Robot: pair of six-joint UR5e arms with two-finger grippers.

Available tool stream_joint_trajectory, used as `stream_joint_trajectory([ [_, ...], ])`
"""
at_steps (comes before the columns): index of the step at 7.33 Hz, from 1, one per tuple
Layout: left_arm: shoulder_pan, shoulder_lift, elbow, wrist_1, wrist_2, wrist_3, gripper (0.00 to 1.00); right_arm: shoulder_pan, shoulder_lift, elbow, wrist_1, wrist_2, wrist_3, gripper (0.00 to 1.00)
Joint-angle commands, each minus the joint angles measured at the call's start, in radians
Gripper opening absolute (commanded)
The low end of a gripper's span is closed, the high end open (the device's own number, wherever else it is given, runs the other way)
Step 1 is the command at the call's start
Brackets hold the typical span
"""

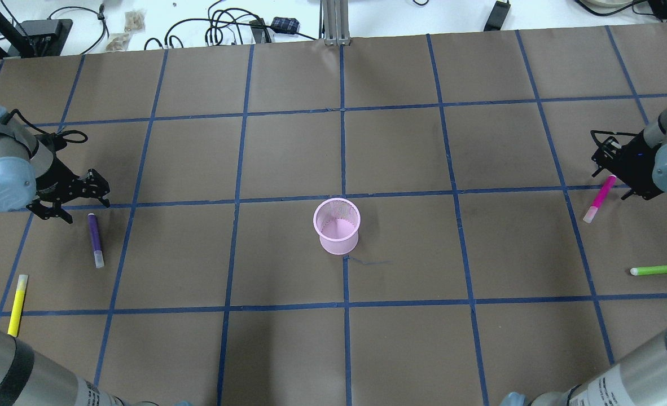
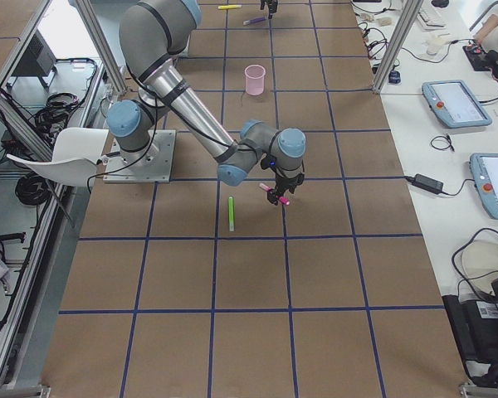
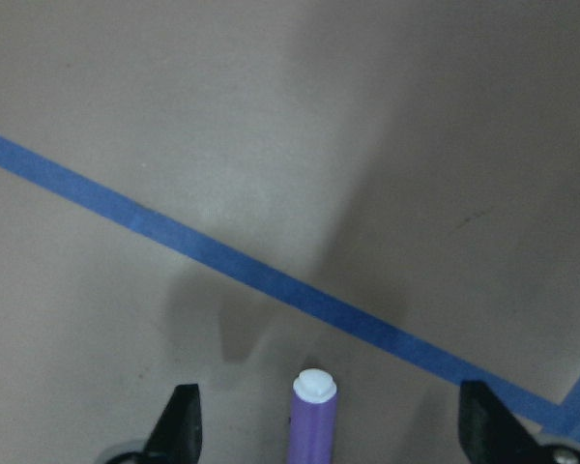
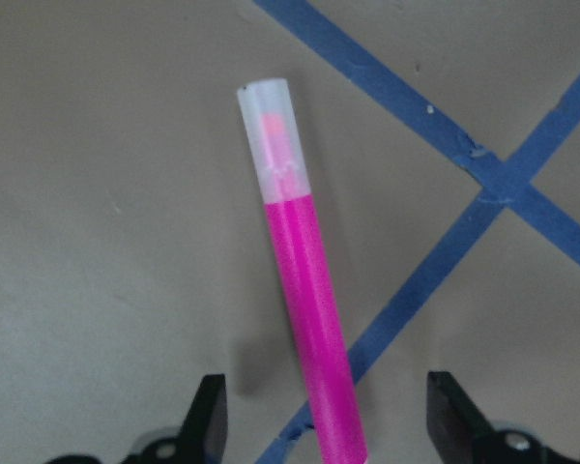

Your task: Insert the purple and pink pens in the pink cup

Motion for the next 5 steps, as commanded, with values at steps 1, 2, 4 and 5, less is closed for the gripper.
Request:
stream_joint_trajectory([
  [1, 0.000, -0.006, -0.003, -0.002, 0.001, -0.001, 0.71, 0.000, 0.004, 0.000, 0.000, 0.001, -0.011, 0.51],
  [2, 0.000, -0.006, -0.004, -0.004, 0.002, -0.004, 0.66, 0.000, 0.004, 0.000, -0.004, -0.001, -0.011, 0.32],
  [4, 0.000, -0.006, -0.007, -0.010, 0.003, -0.004, 0.55, -0.002, 0.005, 0.003, -0.026, -0.009, -0.011, 0.13],
  [5, 0.002, -0.006, -0.007, -0.011, 0.003, -0.004, 0.44, -0.002, 0.004, -0.003, -0.024, -0.012, 0.009, 0.09],
])
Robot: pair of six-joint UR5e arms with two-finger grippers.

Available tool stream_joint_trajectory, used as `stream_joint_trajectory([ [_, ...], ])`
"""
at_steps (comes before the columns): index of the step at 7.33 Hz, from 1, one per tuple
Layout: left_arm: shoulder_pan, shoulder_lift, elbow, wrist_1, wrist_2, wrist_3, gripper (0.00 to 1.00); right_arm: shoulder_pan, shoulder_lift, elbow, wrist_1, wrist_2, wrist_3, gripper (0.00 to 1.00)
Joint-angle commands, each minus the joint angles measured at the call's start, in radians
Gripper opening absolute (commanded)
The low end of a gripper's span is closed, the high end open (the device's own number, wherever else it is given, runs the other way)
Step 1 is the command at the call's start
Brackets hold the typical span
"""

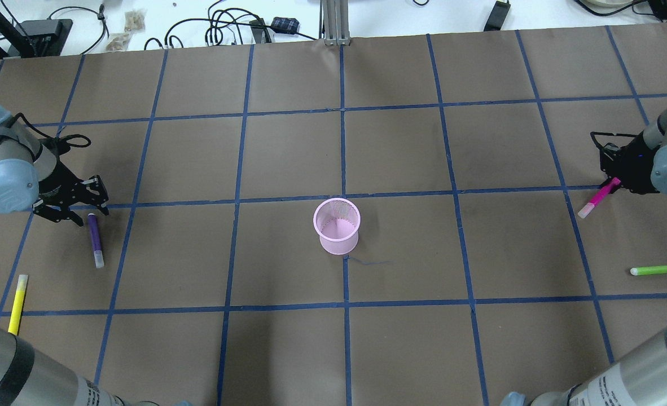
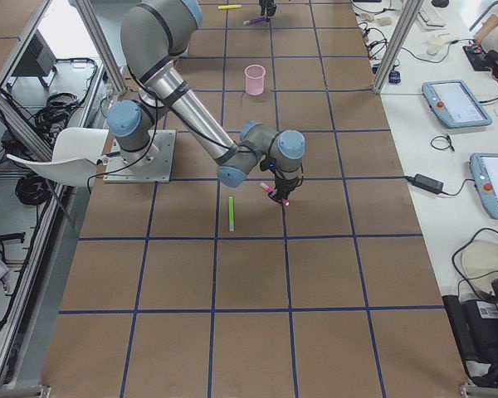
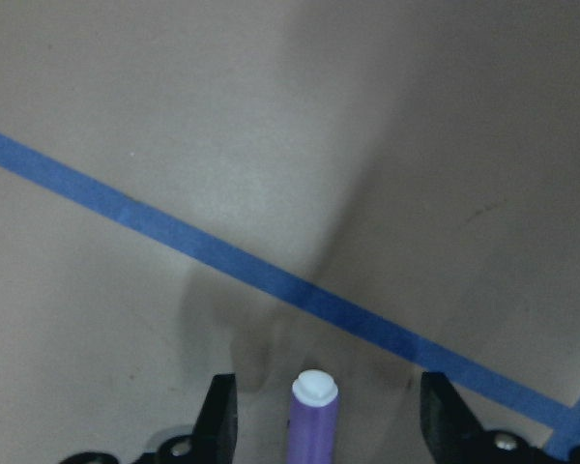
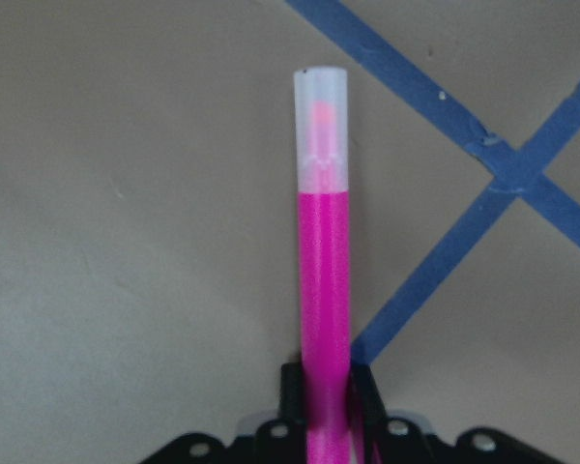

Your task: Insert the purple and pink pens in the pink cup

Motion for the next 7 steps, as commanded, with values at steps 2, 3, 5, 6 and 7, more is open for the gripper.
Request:
stream_joint_trajectory([
  [2, 0.000, 0.001, -0.004, -0.005, -0.001, -0.010, 0.08, 0.001, -0.052, -0.001, 0.030, -0.006, 0.146, 0.06],
  [3, 0.000, 0.001, -0.004, -0.019, -0.003, -0.042, 0.00, 0.009, -0.121, 0.000, 0.070, -0.006, 0.218, 0.06],
  [5, 0.000, 0.011, 0.007, -0.027, 0.002, -0.042, 0.00, 0.076, -0.247, 0.002, 0.165, -0.007, 0.401, 0.06],
  [6, 0.000, 0.030, 0.013, -0.024, 0.002, -0.042, 0.00, 0.122, -0.270, -0.003, 0.220, -0.007, 0.494, 0.07],
  [7, -0.002, 0.044, 0.051, -0.044, 0.003, -0.043, 0.00, 0.159, -0.321, -0.006, 0.260, 0.002, 0.591, 0.06],
])
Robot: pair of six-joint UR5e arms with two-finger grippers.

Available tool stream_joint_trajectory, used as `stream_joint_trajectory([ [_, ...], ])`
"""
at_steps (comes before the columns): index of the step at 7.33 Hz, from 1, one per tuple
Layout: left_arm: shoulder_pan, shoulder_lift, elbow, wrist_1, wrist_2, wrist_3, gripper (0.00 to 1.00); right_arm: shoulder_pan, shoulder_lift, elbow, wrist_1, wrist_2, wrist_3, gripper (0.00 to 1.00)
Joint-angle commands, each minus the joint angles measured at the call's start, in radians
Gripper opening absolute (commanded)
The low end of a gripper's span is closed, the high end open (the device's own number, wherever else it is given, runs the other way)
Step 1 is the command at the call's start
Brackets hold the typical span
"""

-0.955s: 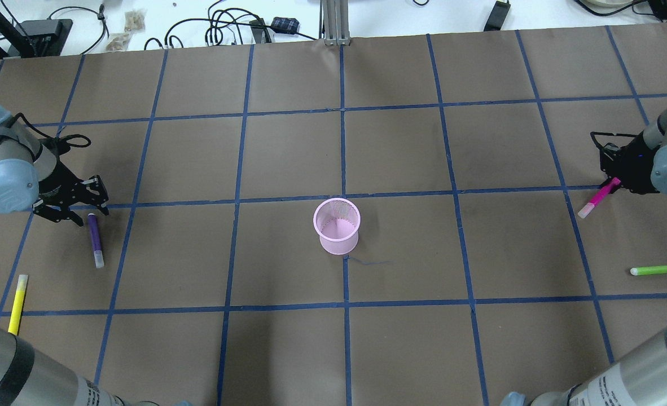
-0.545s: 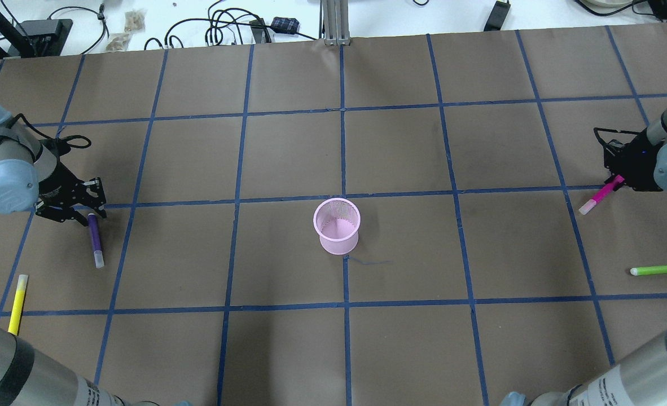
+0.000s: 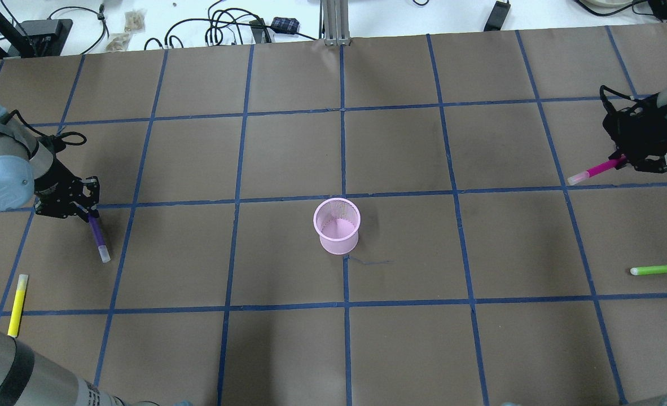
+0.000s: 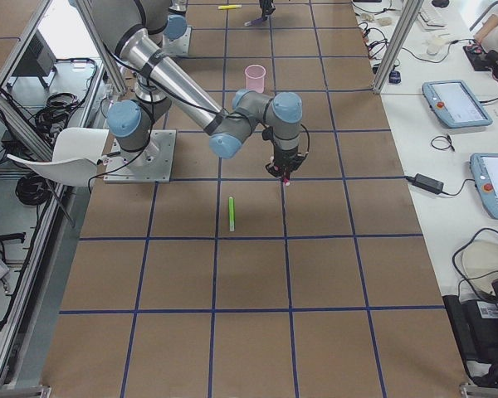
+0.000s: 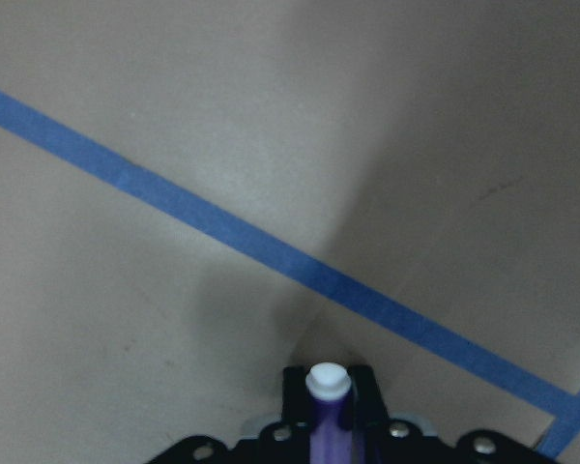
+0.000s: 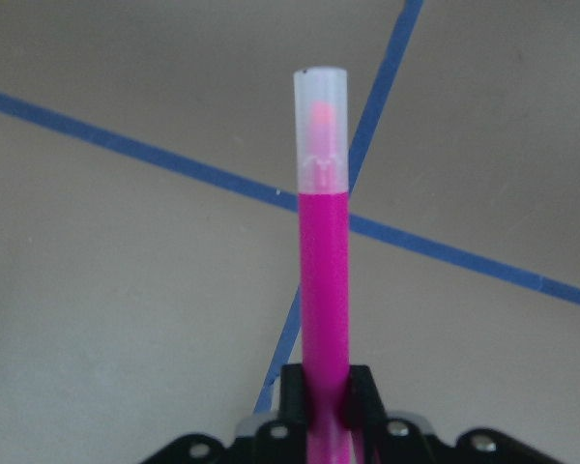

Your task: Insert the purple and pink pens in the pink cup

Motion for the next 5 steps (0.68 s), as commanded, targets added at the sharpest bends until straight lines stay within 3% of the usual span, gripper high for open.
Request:
stream_joint_trajectory([
  [1, -0.003, 0.037, 0.079, -0.072, 0.001, -0.002, 0.00, 0.092, -0.102, -0.005, 0.117, 0.010, 0.274, 0.07],
  [3, -0.024, 0.059, 0.163, -0.126, 0.035, 0.000, 0.00, 0.207, -0.150, -0.006, 0.166, -0.004, 0.525, 0.06],
  [5, -0.036, 0.076, 0.167, -0.122, 0.034, 0.001, 0.00, 0.345, -0.167, -0.005, 0.193, -0.033, 0.747, 0.06],
])
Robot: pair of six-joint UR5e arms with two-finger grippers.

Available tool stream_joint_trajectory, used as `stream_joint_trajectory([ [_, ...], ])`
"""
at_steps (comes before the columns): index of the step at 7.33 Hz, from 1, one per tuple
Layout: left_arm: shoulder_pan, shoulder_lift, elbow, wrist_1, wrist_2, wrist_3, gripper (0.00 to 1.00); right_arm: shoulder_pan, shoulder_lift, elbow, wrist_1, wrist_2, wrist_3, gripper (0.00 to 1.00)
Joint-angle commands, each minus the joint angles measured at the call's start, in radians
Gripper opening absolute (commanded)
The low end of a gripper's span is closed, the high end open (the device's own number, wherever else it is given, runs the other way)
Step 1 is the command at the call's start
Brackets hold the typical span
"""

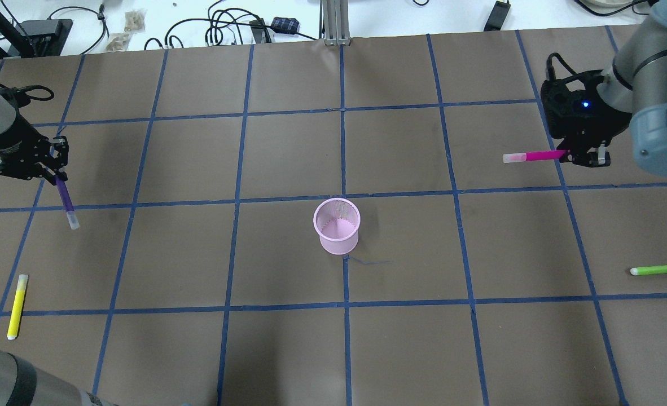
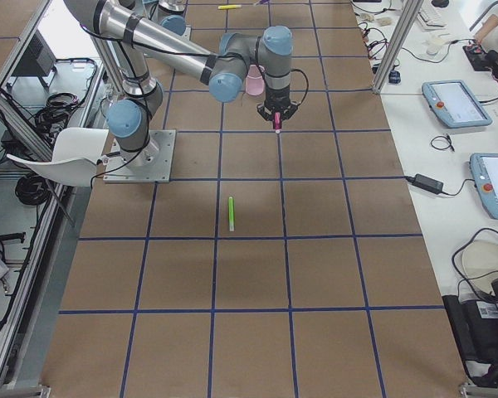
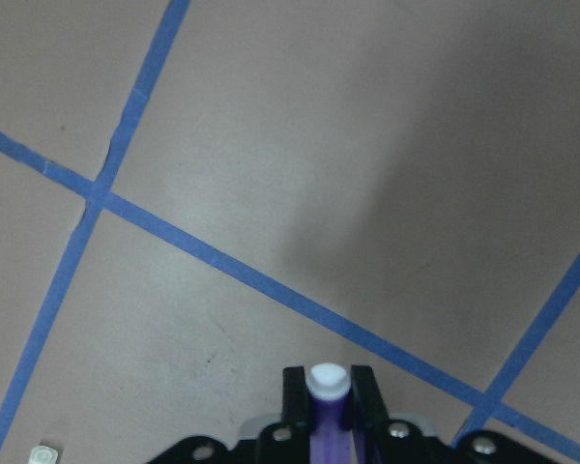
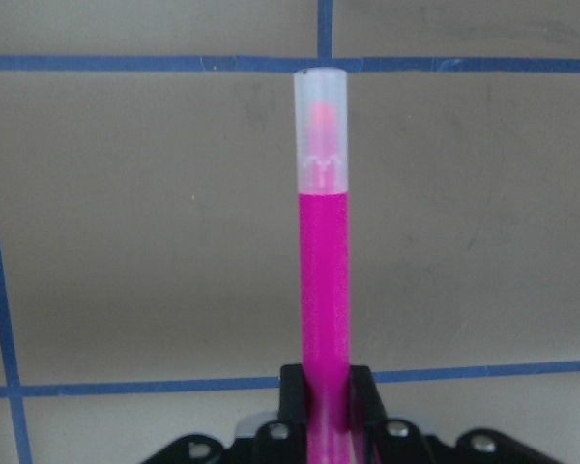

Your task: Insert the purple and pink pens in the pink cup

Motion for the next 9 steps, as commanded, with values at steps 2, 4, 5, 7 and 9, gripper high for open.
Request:
stream_joint_trajectory([
  [2, -0.012, 0.014, 0.006, 0.004, 0.005, 0.010, 0.00, 0.309, -0.011, -0.006, 0.014, -0.141, 0.429, 0.07],
  [4, -0.012, 0.017, -0.003, 0.006, 0.005, 0.044, 0.00, 0.498, 0.015, -0.018, 0.011, -0.231, 0.605, 0.07],
  [5, -0.012, 0.017, -0.005, 0.006, 0.003, 0.046, 0.00, 0.572, 0.028, -0.018, 0.017, -0.249, 0.750, 0.07],
  [7, -0.015, 0.020, -0.002, 0.006, 0.003, 0.046, 0.00, 0.664, 0.077, -0.023, 0.015, -0.324, 0.852, 0.07],
  [9, -0.017, 0.029, 0.004, 0.006, 0.005, 0.046, 0.00, 0.735, 0.121, -0.047, 0.014, -0.410, 0.922, 0.08],
])
